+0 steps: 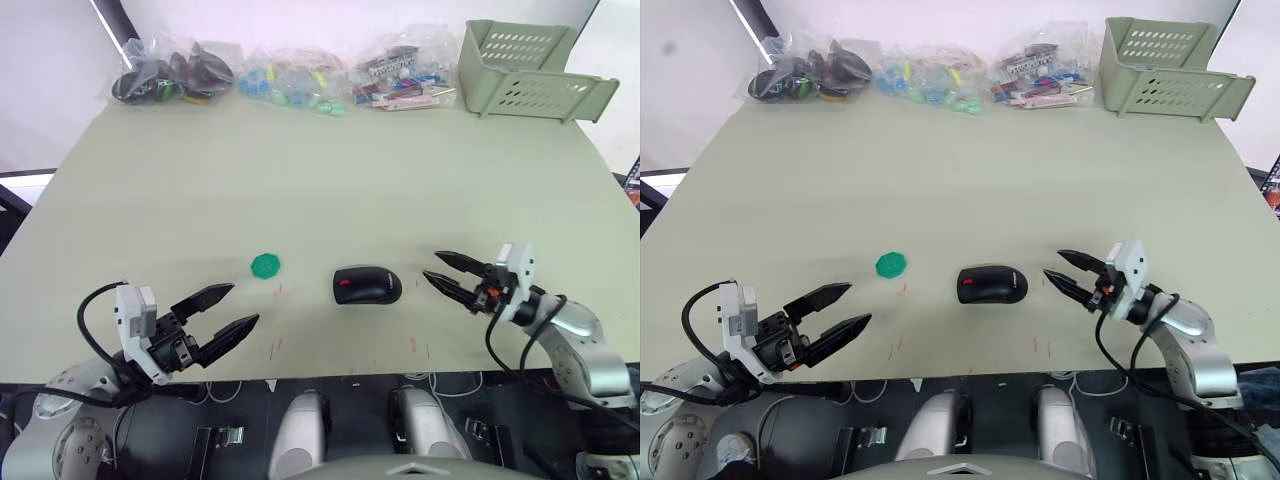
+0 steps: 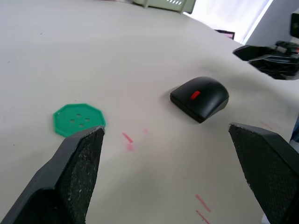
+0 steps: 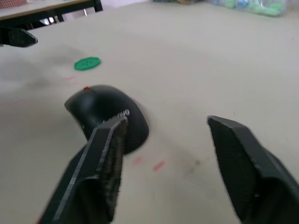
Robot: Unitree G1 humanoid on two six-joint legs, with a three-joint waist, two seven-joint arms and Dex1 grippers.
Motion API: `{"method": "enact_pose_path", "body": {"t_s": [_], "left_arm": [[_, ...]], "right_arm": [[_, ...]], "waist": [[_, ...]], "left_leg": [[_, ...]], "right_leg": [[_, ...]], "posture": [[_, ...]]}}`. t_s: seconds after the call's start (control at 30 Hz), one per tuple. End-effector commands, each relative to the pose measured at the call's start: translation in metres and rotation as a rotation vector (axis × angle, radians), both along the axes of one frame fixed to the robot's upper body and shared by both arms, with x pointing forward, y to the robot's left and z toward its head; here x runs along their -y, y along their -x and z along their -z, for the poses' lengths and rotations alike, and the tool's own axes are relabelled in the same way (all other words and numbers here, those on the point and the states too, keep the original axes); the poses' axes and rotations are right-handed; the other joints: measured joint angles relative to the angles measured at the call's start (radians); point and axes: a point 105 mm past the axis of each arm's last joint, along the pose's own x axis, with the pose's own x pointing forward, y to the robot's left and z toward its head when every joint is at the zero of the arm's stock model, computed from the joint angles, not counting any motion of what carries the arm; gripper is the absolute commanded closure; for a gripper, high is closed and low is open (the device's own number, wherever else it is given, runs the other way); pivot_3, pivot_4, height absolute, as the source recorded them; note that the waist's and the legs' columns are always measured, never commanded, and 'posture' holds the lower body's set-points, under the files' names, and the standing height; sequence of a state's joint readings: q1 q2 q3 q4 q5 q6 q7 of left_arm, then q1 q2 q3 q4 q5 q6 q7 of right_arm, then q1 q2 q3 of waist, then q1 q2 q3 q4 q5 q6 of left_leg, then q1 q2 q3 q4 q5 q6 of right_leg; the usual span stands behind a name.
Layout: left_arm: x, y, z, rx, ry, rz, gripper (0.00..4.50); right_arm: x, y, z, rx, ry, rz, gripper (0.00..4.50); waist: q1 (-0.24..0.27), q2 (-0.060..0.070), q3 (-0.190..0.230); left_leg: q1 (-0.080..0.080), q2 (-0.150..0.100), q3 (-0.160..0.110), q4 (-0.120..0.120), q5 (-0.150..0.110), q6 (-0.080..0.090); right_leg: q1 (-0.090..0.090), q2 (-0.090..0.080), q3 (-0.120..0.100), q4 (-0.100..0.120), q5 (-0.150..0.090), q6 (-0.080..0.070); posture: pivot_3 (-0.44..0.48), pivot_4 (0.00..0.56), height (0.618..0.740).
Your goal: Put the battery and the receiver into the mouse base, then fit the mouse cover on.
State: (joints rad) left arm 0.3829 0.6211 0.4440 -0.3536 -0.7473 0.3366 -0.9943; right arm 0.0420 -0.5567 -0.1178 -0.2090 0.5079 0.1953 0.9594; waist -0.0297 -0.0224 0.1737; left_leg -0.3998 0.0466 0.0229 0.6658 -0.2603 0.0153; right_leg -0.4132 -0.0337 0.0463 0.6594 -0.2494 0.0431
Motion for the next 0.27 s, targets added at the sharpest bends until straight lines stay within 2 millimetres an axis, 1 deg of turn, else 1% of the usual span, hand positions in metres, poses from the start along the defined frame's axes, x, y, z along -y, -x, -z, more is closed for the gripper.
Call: {"method": "enact_pose_path", "body": {"t_s": [0.03,0.07,0.13,0.27], "left_arm": [[-0.013,0.010,0.005,-0.018,-0.044,-0.103,0.00],[-0.015,0.012,0.008,-0.028,-0.043,-0.121,0.00],[-0.018,0.014,0.011,-0.041,-0.041,-0.140,0.00],[-0.022,0.014,0.016,-0.066,-0.059,-0.173,0.00]], "right_arm": [[0.049,0.023,-0.010,0.010,0.110,0.089,0.09],[0.056,0.028,-0.008,-0.007,0.114,0.114,0.09],[0.063,0.035,-0.005,-0.029,0.126,0.136,0.09],[0.066,0.040,0.001,-0.051,0.115,0.168,0.09]], "waist": [[0.002,0.000,0.000],[0.002,0.000,0.000],[0.004,-0.001,0.000],[0.006,-0.002,-0.001]], "left_leg": [[0.000,0.000,0.000,0.000,0.000,0.000],[0.000,0.000,0.000,0.000,0.000,0.000],[0.000,0.000,0.001,0.001,0.000,0.000],[0.002,0.001,0.000,0.003,0.000,0.000]], "right_leg": [[0.000,0.000,0.000,0.000,-0.001,-0.001],[0.000,0.000,0.000,0.000,-0.001,-0.001],[0.000,0.000,0.001,0.000,-0.002,0.000],[0.000,0.000,0.001,0.001,-0.003,0.003]], "posture": [[0.000,0.150,0.740],[0.000,0.150,0.740],[0.000,0.150,0.740],[0.000,0.150,0.740]]}}
